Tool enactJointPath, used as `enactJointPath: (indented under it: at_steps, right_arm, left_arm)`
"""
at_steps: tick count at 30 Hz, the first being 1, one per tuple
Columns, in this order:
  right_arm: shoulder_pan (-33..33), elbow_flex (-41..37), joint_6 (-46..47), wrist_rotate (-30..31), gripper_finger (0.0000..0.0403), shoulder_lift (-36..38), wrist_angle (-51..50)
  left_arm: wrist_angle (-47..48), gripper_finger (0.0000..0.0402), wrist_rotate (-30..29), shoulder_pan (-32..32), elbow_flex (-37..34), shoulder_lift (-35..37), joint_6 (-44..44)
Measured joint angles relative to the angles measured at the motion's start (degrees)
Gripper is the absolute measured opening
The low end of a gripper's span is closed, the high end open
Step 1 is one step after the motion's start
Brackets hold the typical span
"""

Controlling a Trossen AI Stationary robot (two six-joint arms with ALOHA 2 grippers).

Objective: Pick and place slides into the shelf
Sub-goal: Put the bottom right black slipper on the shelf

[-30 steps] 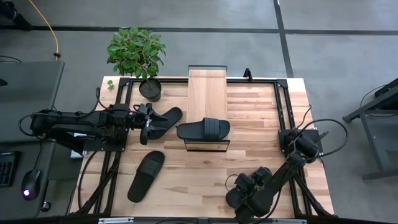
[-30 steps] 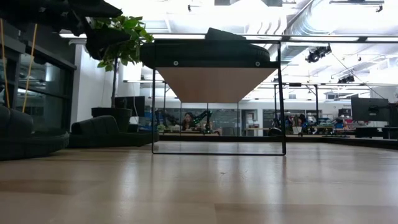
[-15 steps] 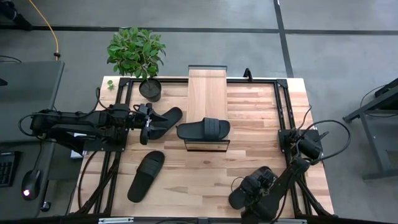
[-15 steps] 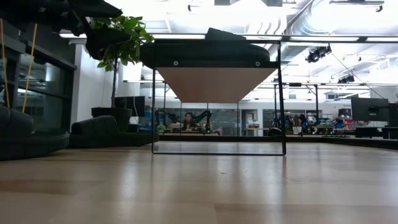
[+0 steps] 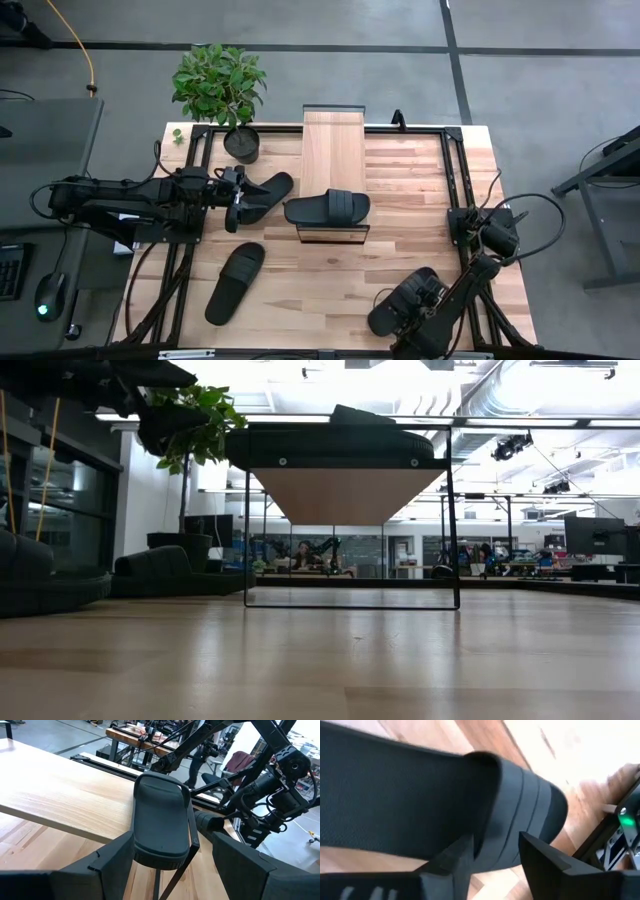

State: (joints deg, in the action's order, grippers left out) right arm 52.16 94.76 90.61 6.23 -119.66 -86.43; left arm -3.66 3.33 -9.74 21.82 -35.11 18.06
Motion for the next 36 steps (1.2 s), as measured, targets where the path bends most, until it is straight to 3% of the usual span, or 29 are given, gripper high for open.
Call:
enactJointPath:
  at_steps: [12, 22, 36]
  right_arm:
    - [-0.1, 0.0, -0.6, -2.0, 0.0010, 0.0, 0.9]
    - [-2.2, 0.0, -0.6, -3.0, 0.0003, 0.0, 0.3]
    - [-4.6, 0.0, -1.0, 0.0, 0.0001, 0.0, -0.8]
  left_arm:
    - [-0.1, 0.0250, 0.0, 0.0, 0.0, 0.0, 0.0]
    - [-0.1, 0.0250, -1.2, 0.0, 0.0, 0.0, 0.0]
    - [-0.1, 0.0250, -1.3, 0.0, 0.0, 0.0, 0.0]
